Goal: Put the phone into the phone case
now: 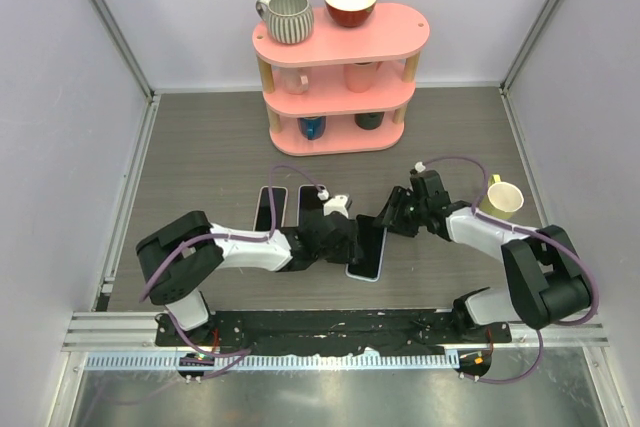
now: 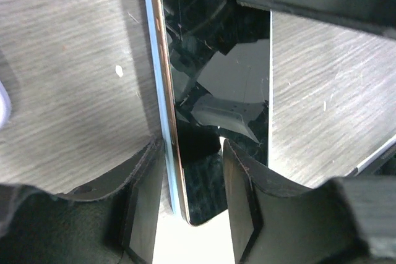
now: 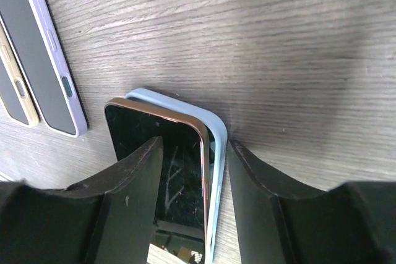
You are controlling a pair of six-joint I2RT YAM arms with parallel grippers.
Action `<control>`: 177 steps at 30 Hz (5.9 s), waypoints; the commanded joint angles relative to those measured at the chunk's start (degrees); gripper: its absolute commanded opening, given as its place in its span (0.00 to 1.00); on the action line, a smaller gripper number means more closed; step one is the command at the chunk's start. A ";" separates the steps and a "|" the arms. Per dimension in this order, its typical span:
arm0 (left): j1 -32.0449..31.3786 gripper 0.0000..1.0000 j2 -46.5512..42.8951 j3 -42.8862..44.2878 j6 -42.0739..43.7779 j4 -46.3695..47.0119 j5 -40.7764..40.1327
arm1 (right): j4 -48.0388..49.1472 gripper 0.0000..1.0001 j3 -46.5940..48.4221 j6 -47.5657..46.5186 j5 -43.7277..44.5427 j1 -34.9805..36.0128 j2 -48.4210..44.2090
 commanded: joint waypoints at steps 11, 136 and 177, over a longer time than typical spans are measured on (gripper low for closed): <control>0.73 0.51 -5.32 3.92 -0.22 -5.47 -4.15 | 3.27 0.24 2.62 -6.91 0.99 0.21 4.03; 19.81 0.71 -25.29 -6.80 -2.59 22.64 54.03 | 62.25 0.01 -19.53 17.51 -21.86 1.52 -41.41; 18.93 0.00 -19.82 -10.58 0.74 35.76 61.34 | 45.29 0.52 -0.37 27.18 -18.43 1.26 -34.12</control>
